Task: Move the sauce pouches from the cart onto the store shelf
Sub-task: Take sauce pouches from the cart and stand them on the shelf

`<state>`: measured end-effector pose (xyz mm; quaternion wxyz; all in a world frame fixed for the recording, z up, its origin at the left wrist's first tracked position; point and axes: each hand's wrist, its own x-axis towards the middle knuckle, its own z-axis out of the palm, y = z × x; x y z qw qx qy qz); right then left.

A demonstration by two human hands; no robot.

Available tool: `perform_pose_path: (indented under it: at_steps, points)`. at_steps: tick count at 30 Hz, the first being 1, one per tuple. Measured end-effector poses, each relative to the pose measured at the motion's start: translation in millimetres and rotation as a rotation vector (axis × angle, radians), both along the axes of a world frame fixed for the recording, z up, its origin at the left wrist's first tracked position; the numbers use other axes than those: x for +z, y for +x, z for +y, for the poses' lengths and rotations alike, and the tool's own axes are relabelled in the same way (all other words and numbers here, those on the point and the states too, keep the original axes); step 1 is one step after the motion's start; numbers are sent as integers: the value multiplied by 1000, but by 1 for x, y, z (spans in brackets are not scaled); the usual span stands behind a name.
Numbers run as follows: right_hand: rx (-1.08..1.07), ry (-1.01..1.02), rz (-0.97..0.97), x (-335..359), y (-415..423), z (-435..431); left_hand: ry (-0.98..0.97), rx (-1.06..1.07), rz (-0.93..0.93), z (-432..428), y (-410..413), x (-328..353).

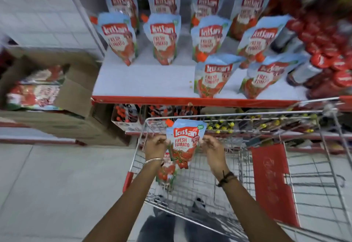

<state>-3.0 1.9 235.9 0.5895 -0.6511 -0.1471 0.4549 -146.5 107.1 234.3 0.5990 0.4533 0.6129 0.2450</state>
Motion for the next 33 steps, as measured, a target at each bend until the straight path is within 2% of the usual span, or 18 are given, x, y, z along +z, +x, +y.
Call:
perform_pose_path:
  at_steps: [4,8,11,15,23,27,33]
  points:
    - [-31,142,-180,45,-10,27,275,15,-30,23,-10,45]
    - [-97,199,-315,81,-17,63,409,73,-122,53,-15,83]
    - [-198,240,-384,99,-21,93,420,89,-190,78,-15,105]
    - [-305,226,-497,110,-21,135,470,79,-183,114,-11,120]
    - [-506,183,-490,109,-19,196,523,23,-170,166,8,122]
    - [-537,177,-511,100,-21,205,586,-46,-121,173,13,111]
    - [-533,136,-498,82,-19,204,470,-66,-190,179,13,87]
